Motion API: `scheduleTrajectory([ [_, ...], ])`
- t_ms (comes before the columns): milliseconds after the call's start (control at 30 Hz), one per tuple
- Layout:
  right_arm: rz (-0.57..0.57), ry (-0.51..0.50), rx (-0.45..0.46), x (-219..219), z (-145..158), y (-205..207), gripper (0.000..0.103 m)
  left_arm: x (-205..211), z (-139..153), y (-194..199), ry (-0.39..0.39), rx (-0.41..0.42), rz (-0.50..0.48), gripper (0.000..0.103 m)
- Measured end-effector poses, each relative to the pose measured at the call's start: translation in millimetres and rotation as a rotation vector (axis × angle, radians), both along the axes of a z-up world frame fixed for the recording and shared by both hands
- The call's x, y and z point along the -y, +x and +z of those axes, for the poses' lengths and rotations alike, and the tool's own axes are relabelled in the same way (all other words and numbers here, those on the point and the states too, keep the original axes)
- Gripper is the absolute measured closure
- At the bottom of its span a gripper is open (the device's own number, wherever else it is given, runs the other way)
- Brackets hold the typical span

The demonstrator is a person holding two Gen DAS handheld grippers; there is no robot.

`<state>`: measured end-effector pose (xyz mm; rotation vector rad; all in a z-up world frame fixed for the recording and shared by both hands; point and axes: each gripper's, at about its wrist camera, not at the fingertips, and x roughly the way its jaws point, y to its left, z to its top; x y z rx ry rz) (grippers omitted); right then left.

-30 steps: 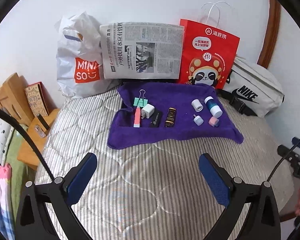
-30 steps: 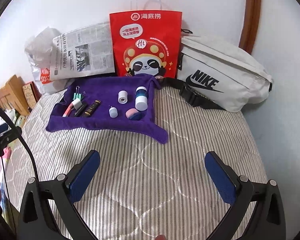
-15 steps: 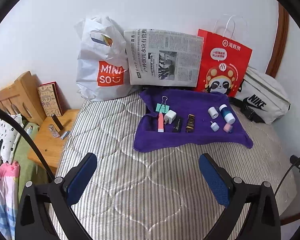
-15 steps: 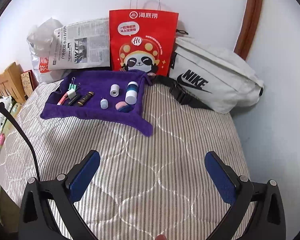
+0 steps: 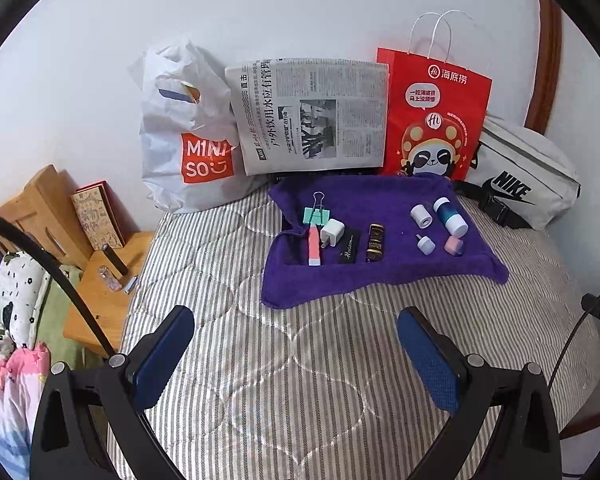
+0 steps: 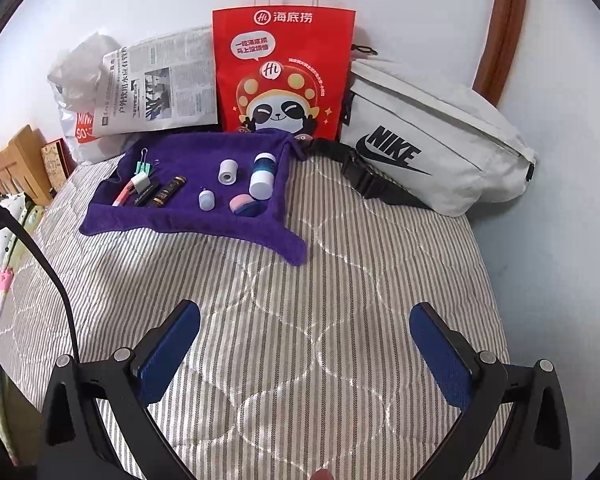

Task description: Organize rigid objects

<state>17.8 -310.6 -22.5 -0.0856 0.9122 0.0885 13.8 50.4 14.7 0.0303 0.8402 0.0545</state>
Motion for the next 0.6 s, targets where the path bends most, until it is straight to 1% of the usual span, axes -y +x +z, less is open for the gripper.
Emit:
scheduleTrajectory([
  [100,-0.010,0.009,0.004,2.7,0.9,1.2,0.000,-1.6,1.3,0.4,-0.020,0.002,0.007,0.000],
  [400,-0.023,0.029,0.036,3.8,10.4,0.0,0.000,-2.9,8.3,0.6,-0.047,0.023,0.018,0.000],
  [600,-0.025,0.035,0.043,2.9,13.1,-0.5,0.000,0.2,11.5,0.7,-0.050,0.031,0.012,0.000],
])
